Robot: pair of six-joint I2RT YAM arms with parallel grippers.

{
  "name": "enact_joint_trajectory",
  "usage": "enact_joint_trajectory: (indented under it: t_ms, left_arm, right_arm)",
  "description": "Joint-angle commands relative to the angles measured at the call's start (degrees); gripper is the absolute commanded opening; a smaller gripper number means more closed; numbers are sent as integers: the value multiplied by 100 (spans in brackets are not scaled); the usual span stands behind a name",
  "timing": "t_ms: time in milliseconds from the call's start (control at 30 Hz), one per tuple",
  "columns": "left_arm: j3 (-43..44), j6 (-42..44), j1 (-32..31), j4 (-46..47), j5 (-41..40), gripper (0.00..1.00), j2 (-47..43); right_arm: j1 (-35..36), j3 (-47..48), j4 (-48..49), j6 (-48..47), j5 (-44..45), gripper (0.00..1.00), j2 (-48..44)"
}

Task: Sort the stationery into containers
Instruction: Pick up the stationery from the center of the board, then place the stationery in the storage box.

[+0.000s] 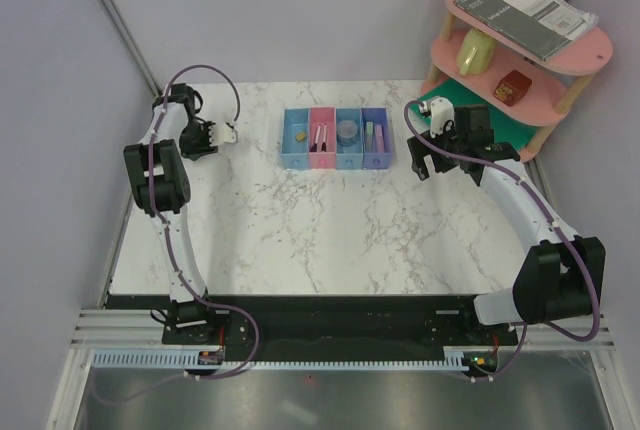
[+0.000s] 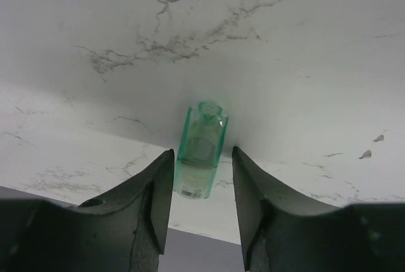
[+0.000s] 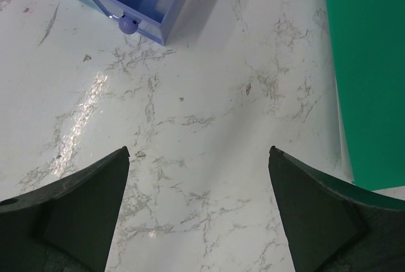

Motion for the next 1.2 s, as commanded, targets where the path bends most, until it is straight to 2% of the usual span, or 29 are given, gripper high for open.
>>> enact_joint_trajectory:
  t_ms: [0,67,167,200,433,633,700,867,1067,1167]
  left_arm:
    - [-430,-144,17,-571,-151,45,97]
    - [-588,-197,0,-615,-203,40,97]
    - [-746,-302,-53,-659,-308,7,106]
    - [-756,-442,-79,-694,-309,2,106]
    - [-1045,-961,-369,-1063,262,2,-280]
    - [-976,-1488,-844,-1493,1307,2,-781]
    - [-853,-1647,-1222,-1616,1747,2,-887]
    - [-99,-2155,-1652,-2065,2651,2,-1002]
    - [982,-2824,-1723,-2179,3057,2,-923]
    - [1134,-2895,-1697,-2267,3197,2,-931]
  right_arm:
    - [-21,279,-27,103,-141,98,-136]
    - [-21,288,-53,129,-159,98,-145]
    - [-30,315,-71,146,-176,98,-172]
    - [-21,341,-80,146,-185,98,-180]
    - [-30,429,-115,146,-194,98,-172]
    - [-30,508,-132,164,-211,98,-154]
    - [-30,525,-141,164,-211,98,-163]
    - [-21,517,-159,146,-177,98,-189]
    - [-30,534,-194,120,-141,98,-233]
    - [-30,526,-194,129,-141,98,-251]
